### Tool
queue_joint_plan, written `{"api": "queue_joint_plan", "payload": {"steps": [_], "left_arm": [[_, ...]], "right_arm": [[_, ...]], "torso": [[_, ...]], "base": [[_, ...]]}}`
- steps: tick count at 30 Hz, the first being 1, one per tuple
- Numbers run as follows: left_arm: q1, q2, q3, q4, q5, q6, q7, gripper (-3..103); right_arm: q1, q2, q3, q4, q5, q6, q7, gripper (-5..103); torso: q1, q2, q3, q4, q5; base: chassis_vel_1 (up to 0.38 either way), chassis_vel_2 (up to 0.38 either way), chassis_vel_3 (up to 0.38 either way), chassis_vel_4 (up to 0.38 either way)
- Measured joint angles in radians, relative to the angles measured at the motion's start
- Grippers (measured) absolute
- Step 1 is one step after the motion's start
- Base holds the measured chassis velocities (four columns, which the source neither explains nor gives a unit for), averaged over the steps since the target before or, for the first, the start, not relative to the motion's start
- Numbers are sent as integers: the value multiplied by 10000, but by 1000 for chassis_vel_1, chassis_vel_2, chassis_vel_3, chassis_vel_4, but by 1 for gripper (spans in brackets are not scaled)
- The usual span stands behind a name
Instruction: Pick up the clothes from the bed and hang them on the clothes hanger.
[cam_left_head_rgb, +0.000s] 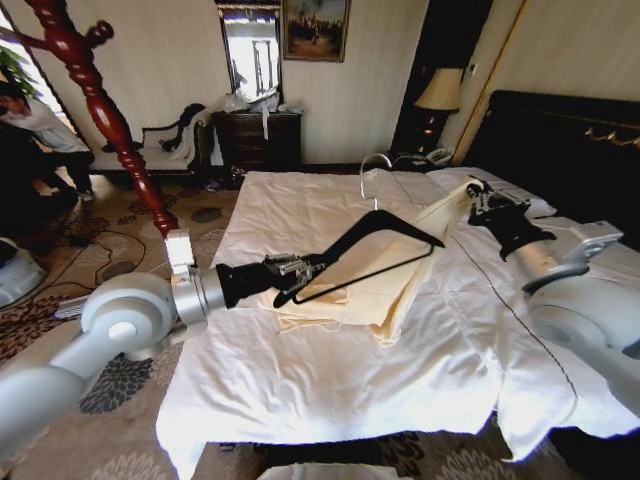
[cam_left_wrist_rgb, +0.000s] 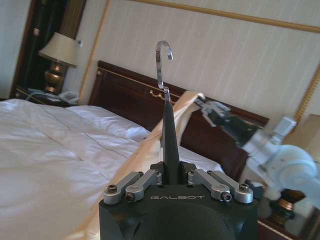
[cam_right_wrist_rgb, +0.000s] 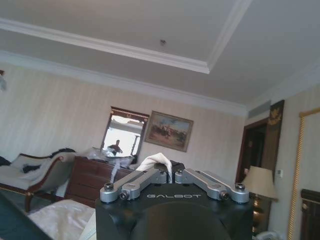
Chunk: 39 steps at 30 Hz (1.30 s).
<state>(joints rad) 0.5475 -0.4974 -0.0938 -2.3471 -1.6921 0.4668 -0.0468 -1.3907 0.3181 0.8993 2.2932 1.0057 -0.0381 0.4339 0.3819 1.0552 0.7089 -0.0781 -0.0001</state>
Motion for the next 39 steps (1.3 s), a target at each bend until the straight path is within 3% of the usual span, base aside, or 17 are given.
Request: {"api": "queue_joint_plan", "payload": {"steps": [8, 13, 18, 22, 31, 39], "left_arm": [[-53, 151, -128, 278, 229, 2, -5, 16], [-181, -87, -78, 482, 324, -31, -53, 16], [-64, -381, -82, 787, 584, -68, -128, 16], [224, -453, -118, 597, 602, -34, -136, 16], [1156, -570, -166, -82, 881, 114, -106, 16], [1878, -787, -220, -457, 1135, 270, -73, 16]], "right_arm": [[-166, 88, 91, -93, -416, 59, -160, 2], [-273, 94, 152, 107, -310, 355, -433, 2], [-291, 23, 171, 223, 19, 1641, -1866, 2], [-271, -2, 145, 250, 131, 1931, -2211, 2], [-197, -24, 51, 130, 130, 1995, -2239, 2], [65, -27, -5, -116, 61, 1915, -1759, 2]], "torso": [[0, 0, 0, 3, 3], [0, 0, 0, 1, 2], [0, -1, 0, 2, -1], [0, 0, 0, 3, -1], [-1, 0, 0, 3, 1], [-1, 0, -1, 2, 0]], "base": [[0, 0, 0, 0], [0, 0, 0, 0], [0, 0, 0, 0], [0, 0, 0, 0], [0, 0, 0, 0], [0, 0, 0, 0]]}}
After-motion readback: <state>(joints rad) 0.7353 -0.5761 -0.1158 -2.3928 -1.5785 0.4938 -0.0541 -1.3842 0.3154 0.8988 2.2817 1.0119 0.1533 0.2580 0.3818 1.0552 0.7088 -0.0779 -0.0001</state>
